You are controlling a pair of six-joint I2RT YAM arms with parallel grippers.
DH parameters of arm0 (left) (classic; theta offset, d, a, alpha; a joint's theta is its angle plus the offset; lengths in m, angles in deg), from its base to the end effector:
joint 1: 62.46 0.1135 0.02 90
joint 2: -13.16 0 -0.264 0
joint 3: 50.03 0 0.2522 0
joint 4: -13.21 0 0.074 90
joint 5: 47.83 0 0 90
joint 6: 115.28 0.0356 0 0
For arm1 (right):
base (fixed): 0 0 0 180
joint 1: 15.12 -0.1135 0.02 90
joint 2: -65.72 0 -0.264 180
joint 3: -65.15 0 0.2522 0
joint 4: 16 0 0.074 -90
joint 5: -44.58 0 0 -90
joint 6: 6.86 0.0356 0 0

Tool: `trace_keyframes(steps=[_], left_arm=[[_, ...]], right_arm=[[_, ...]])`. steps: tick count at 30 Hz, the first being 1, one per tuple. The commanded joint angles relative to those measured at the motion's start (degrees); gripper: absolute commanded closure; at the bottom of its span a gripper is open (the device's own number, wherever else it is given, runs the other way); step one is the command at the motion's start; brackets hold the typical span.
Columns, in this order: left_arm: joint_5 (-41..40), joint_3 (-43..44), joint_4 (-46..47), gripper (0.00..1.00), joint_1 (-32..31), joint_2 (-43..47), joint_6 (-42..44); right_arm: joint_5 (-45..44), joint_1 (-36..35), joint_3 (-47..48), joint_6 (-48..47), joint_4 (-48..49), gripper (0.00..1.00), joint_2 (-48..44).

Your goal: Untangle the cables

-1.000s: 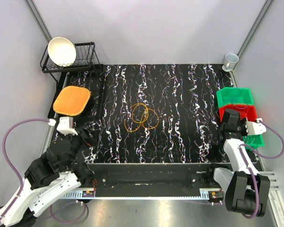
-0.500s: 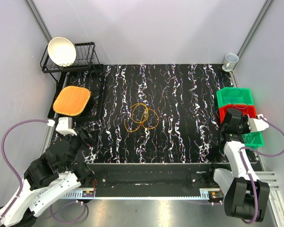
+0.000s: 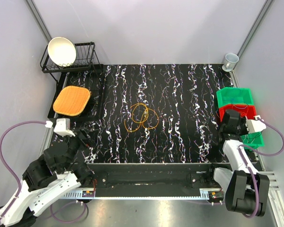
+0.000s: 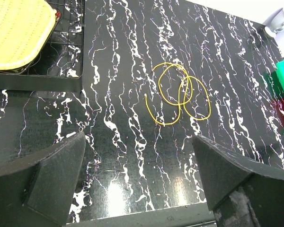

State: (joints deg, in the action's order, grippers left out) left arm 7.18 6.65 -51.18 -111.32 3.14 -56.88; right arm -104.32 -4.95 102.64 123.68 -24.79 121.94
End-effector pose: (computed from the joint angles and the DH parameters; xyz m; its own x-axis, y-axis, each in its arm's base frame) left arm 0.0360 -0.0102 0.3114 -0.3056 -0.3026 -0.9028 0.1145 0.9296 -0.3504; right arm 0.1856 -0.0643 0.2093 0.1995 0.3053 -0.9311 0.9329 0.2314 0.2758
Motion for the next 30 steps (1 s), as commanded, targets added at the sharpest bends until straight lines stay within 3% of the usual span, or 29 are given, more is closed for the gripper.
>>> trace_keyframes(steps=[1,14,16,17,20,24,30], left_arm=[[-1.76,0.33,1.41,0.01,-0.45,0.88,-0.49],[-2.11,0.41,1.15,0.01,-0.8,1.76,-0.84],[-2.11,0.41,1.06,0.01,-0.8,1.76,-0.75],[-2.11,0.33,1.15,0.01,-0.8,1.76,-0.84],[-2.11,0.41,1.06,0.01,-0.88,1.76,-0.84],[-2.2,0.33,1.06,0.01,-0.88,1.94,-0.84],[-2.11,0.41,1.06,0.01,-0.88,1.76,-0.92]], right_arm=[[-1.14,0.11,-1.57,3.76,2.15,1.0,0.11],[2.02,0.11,-1.49,3.41,1.53,1.0,-2.17],[3.25,0.11,-1.4,3.33,1.01,0.92,-3.66],[3.61,0.11,-1.23,3.24,0.57,0.76,-4.02],[5.28,0.11,0.09,2.89,-1.1,0.59,-4.9],[5.8,0.11,1.93,3.5,-3.3,0.47,-5.34],[10.81,0.02,4.22,5.34,-7.08,0.44,-7.88]])
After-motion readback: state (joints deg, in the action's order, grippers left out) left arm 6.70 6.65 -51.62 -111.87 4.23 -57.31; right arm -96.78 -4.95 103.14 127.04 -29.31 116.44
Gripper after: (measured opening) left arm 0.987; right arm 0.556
